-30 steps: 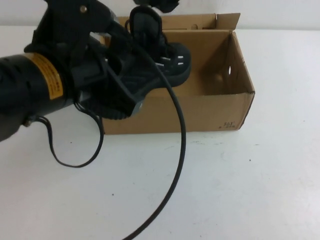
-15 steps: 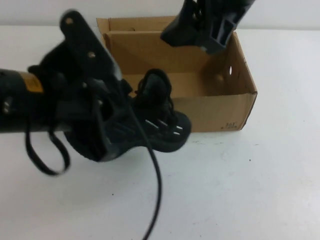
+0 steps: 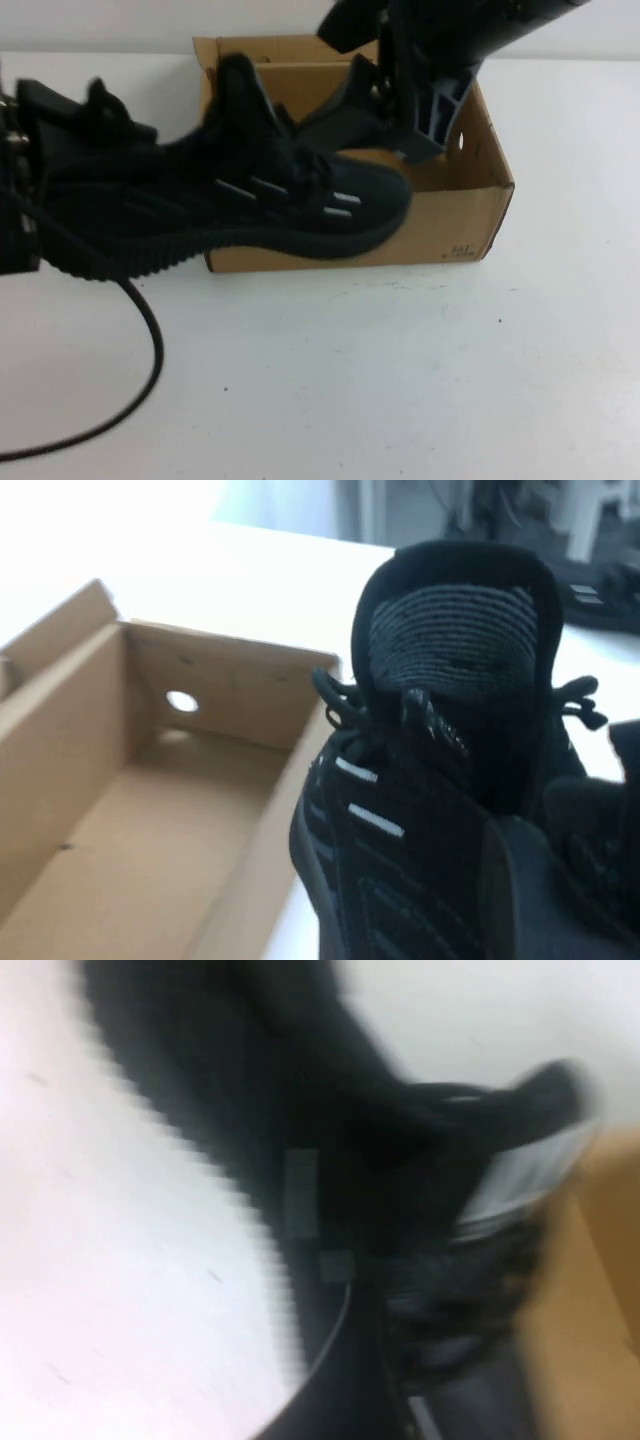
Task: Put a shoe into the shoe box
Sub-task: Hand over the shoe, then place the shoe in the shoe box
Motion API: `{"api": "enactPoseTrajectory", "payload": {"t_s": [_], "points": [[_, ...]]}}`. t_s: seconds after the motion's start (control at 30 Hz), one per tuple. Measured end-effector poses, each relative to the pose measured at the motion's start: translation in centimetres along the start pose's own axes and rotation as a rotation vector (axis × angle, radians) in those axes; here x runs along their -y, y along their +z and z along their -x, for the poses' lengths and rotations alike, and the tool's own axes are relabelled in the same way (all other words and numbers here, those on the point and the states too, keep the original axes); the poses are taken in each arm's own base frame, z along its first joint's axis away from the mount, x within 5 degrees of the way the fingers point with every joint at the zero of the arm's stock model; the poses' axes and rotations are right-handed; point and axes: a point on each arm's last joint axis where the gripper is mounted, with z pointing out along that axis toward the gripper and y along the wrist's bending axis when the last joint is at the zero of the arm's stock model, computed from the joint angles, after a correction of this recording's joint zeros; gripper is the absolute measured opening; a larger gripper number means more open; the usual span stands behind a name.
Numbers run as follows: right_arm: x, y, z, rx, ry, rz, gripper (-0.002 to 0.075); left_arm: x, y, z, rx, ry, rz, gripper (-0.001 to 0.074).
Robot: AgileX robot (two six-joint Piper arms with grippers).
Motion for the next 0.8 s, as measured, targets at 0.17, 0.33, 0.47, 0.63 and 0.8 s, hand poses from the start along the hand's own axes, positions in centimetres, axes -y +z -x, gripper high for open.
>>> {"api": "enactPoseTrajectory", "payload": {"t_s": [0.17,0.33,0.47,0.63,0.8], "points": [[-0.5,0.7,0.6,0.070,0.007,0.094,0.0555,-1.0,-0.9,-0.4,0.018,-0.017,0.059,0.0051],[-0.3,2.1,0.5,0.062,0.017,0.121,0.0555,-0.9,-0.7,-0.3,0.021,-0.013,0.046,0.0051],[0.1,3.7,0.1,0.036,0.010,0.141,0.0555,-0.5,-0.3,0.1,0.047,-0.009,0.019,0.0051],[0.6,5.4,-0.5,-0.008,0.009,0.143,0.0555,0.0,0.2,0.5,0.059,0.003,-0.012,0.0050],[0.8,6.4,-0.8,-0.027,0.025,0.155,0.0492,0.1,0.4,0.5,0.051,0.013,-0.016,0.0051]]}}
